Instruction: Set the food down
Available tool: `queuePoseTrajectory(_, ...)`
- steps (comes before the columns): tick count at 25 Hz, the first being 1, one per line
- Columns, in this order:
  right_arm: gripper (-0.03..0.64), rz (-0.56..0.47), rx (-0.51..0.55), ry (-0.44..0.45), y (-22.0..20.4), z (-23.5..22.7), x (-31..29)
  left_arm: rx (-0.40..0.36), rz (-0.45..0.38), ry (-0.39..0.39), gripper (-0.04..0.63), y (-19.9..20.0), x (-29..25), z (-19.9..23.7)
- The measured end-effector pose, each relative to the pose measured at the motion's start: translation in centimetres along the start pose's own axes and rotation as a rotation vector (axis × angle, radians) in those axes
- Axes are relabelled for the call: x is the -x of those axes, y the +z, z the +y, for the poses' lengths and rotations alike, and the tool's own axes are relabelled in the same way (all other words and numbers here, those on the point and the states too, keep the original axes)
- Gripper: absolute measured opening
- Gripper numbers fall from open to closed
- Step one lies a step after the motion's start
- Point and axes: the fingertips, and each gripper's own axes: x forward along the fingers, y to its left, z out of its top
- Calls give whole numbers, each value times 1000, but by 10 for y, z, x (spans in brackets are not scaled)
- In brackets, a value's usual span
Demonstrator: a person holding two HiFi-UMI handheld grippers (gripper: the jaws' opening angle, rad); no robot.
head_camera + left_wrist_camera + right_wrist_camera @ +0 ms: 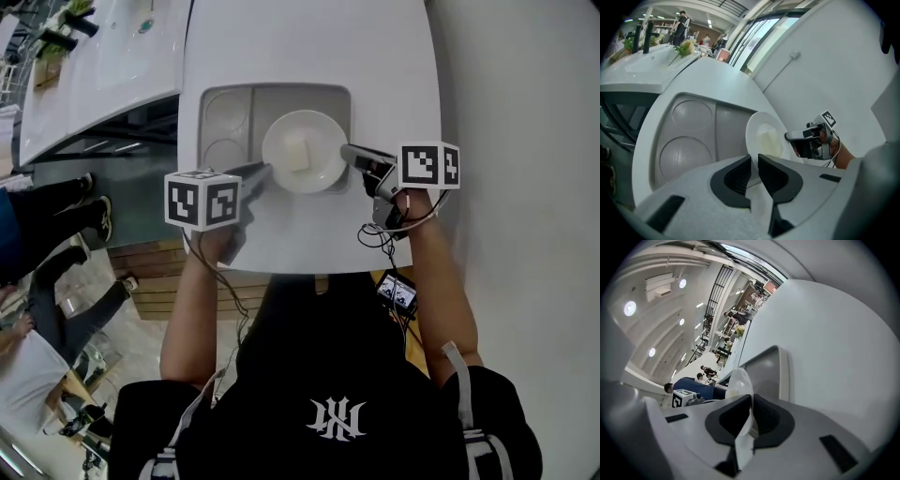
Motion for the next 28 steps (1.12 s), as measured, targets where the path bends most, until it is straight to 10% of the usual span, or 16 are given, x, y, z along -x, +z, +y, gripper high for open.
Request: queuePoseTrajectory(28, 20, 28, 195, -187, -5, -17, -21, -203, 129, 189, 46, -17, -21, 21)
